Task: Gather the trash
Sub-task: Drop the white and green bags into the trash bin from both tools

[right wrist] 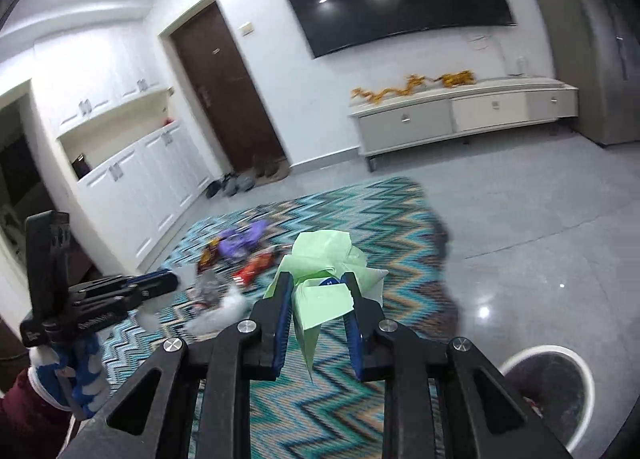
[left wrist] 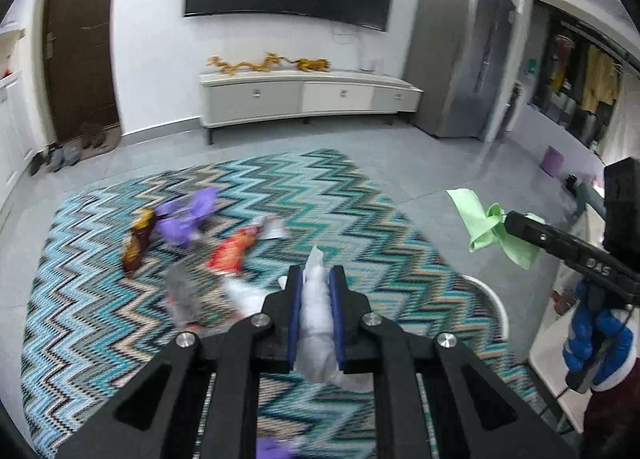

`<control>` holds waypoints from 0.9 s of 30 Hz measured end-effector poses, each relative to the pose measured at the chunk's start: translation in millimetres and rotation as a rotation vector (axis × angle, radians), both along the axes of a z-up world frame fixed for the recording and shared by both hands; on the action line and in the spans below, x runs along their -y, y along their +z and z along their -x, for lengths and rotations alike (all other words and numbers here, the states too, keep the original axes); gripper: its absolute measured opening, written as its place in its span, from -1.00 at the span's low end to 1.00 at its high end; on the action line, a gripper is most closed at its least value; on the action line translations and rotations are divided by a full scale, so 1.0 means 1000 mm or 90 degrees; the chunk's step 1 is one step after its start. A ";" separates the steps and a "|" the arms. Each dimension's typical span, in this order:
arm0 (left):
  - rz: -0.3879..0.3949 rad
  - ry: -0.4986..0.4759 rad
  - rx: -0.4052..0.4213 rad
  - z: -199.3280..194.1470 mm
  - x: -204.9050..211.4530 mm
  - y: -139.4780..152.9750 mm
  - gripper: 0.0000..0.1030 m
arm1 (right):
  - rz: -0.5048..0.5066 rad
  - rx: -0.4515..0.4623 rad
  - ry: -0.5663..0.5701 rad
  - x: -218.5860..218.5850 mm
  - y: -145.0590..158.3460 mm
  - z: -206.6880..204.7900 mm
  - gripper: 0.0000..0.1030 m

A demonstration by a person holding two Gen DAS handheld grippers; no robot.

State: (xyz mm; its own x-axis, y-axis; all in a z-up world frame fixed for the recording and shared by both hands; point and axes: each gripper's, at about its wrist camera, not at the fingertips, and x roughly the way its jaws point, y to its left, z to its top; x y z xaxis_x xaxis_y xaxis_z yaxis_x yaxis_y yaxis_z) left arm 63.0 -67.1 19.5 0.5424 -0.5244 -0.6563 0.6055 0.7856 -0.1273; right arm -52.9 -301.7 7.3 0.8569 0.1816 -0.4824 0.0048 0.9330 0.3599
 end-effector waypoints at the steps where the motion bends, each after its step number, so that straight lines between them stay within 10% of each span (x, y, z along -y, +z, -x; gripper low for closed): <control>1: 0.004 -0.021 -0.006 0.004 0.013 0.002 -0.76 | -0.002 -0.002 -0.019 0.013 -0.002 0.009 -0.56; 20: -0.035 -0.265 -0.141 0.045 0.301 -0.069 -0.67 | -0.063 -0.226 -0.271 0.190 -0.157 0.069 -0.49; 24: -0.034 -0.279 -0.180 0.045 0.330 -0.088 -0.01 | -0.059 -0.251 -0.296 0.205 -0.173 0.071 -0.20; 27: -0.025 -0.286 -0.189 0.049 0.336 -0.089 0.04 | -0.051 -0.260 -0.310 0.210 -0.177 0.076 0.07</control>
